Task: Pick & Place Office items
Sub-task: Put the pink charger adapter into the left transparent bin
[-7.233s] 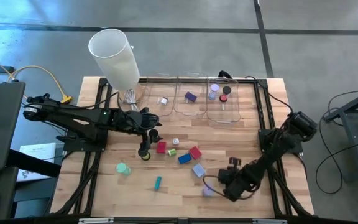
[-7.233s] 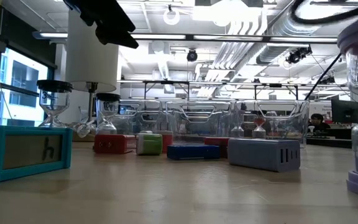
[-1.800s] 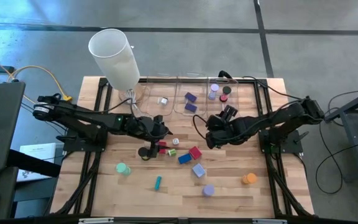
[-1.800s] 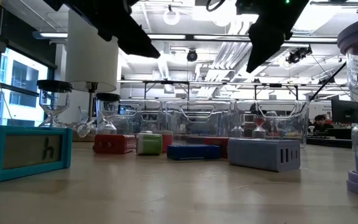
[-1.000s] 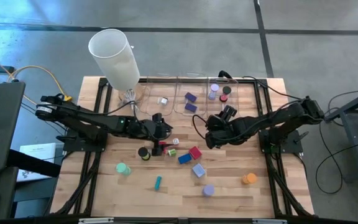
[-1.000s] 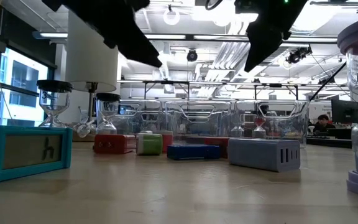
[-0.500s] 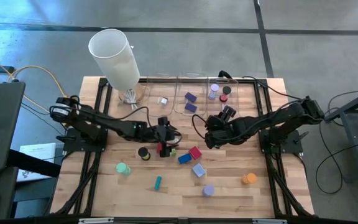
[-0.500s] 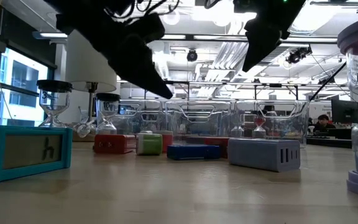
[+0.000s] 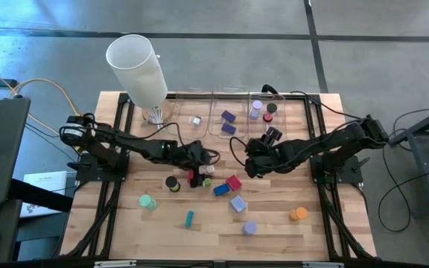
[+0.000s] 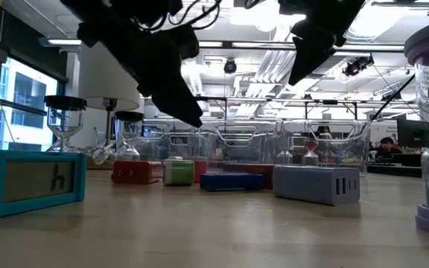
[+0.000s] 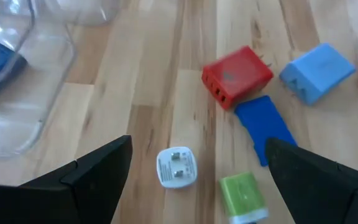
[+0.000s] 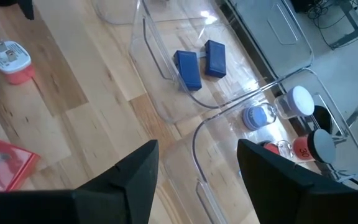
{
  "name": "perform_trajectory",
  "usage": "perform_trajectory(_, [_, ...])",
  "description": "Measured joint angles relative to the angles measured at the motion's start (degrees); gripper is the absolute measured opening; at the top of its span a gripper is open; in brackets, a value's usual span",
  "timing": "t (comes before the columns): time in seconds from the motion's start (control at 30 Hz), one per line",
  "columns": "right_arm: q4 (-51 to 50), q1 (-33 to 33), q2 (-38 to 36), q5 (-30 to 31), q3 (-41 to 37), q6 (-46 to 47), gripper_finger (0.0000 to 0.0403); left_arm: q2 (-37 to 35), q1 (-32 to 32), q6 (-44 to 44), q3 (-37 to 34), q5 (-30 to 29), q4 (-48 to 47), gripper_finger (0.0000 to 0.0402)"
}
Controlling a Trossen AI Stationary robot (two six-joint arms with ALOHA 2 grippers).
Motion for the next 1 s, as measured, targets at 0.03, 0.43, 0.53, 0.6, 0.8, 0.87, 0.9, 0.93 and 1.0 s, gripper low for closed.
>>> perform_trajectory(0.03, [-0.01,0.0,0.0,-0.01,0.0,-0.02,0.0208,0.0,0.51,0.03,1.21,1.46,-2.0,0.0358])
perform_trajectory(0.43, [-0.06,0.0,0.0,-0.01,0.0,-0.04,0.0208,3.13,2.91,-1.15,7.63,4.18,-11.56,0.0358])
perform_trajectory(0.53, [-0.1,0.0,0.0,-0.02,0.0,-0.04,0.0208,6.35,3.6,-1.15,8.01,4.45,-11.71,0.0358])
perform_trajectory(0.6, [-0.25,0.0,0.0,-0.02,0.0,-0.04,0.0208,8.37,3.94,-0.75,8.77,4.67,-11.46,0.0358])
perform_trajectory(0.8, [-0.3,0.0,0.0,-0.04,0.0,-0.04,0.0208,10.43,4.19,-1.23,9.97,7.07,-11.61,0.0358])
perform_trajectory(0.87, [-0.3,0.0,0.0,-0.04,0.0,-0.04,0.0208,10.4,4.17,-1.25,9.99,7.46,-11.21,0.0358])
perform_trajectory(0.9, [-0.3,0.0,0.0,-0.04,0.0,-0.04,0.0208,10.4,4.16,-1.25,9.99,7.47,-11.38,0.0358])
perform_trajectory(0.93, [-0.3,0.0,0.0,-0.04,0.0,-0.04,0.0208,10.4,4.14,-1.23,9.99,7.48,-11.49,0.0358])
perform_trajectory(1.0, [-0.3,0.0,0.0,-0.04,0.0,-0.04,0.0208,10.4,3.97,-1.23,9.99,7.42,-11.47,0.0358])
